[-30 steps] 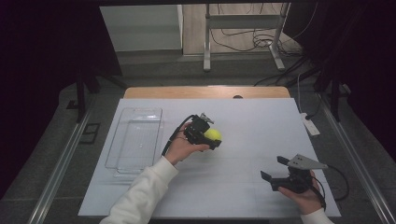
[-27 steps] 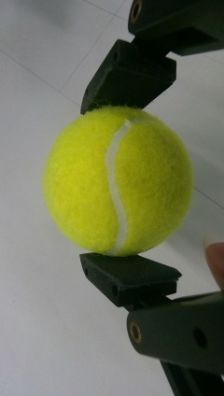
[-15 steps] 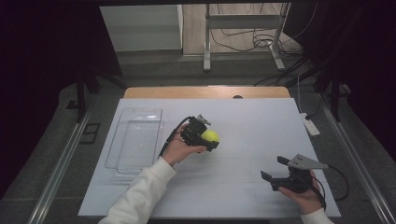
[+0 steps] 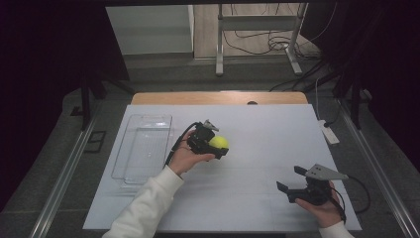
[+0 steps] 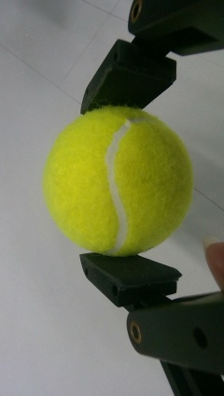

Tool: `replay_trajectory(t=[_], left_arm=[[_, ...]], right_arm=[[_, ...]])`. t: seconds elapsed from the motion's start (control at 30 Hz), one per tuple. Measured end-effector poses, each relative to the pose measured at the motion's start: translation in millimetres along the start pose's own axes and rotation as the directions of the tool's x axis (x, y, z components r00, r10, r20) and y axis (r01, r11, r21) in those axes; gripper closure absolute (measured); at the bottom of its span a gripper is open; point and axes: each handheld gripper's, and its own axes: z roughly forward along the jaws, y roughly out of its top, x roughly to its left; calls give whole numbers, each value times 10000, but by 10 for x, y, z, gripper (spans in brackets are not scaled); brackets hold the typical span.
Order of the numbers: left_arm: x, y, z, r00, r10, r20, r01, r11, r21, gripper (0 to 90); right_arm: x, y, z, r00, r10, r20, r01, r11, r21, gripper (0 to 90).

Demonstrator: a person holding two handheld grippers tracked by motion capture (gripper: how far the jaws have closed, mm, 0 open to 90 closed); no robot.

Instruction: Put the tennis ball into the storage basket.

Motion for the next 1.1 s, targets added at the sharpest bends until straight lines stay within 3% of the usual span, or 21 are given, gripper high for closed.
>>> replay_trajectory(t=[0.27, 0.63, 1.1], left_arm=[[60, 0, -90, 9992, -83, -392, 76, 9998, -198, 264], [178, -4, -244, 9959, -491, -759, 441, 9968, -674, 264], [306, -21, -401, 9862, -951, -1359, 809, 9910, -1064, 264]], right_arm=[[2, 3, -5, 10000, -4, 14, 4, 10000, -14, 101], [2, 4, -6, 10000, -16, 28, 16, 10000, -28, 101], [2, 2, -2, 10000, -23, 29, 23, 10000, -4, 101]])
